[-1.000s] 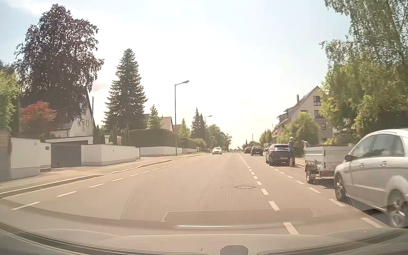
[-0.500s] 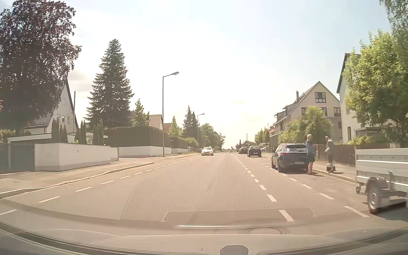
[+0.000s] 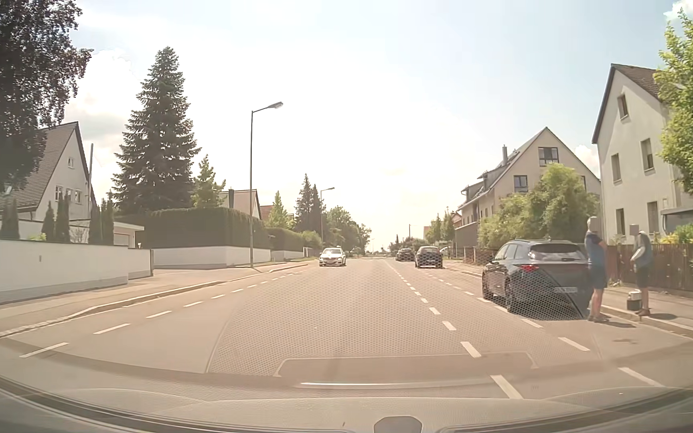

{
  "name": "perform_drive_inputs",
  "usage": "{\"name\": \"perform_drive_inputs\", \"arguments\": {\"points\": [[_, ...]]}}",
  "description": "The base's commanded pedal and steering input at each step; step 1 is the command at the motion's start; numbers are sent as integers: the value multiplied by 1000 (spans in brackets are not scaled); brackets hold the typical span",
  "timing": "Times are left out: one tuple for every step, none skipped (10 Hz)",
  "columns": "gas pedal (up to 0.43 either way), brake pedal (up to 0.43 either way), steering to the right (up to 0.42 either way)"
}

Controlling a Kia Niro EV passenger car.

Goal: Follow the waypoints while adhering to traffic rules and regulations

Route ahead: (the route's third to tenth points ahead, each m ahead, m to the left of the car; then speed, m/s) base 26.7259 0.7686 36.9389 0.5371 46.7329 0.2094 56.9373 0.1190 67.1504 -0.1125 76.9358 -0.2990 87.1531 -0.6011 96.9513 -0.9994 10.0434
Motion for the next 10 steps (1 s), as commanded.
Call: {"name": "perform_drive_inputs", "arguments": {"points": [[157, 0, 8], [157, 0, 6], [157, 0, 5], [169, 0, 4], [189, 0, 4], [197, 0, 4], [197, 0, 3], [197, 0, 0], [220, 0, -2], [228, 0, -2]]}}
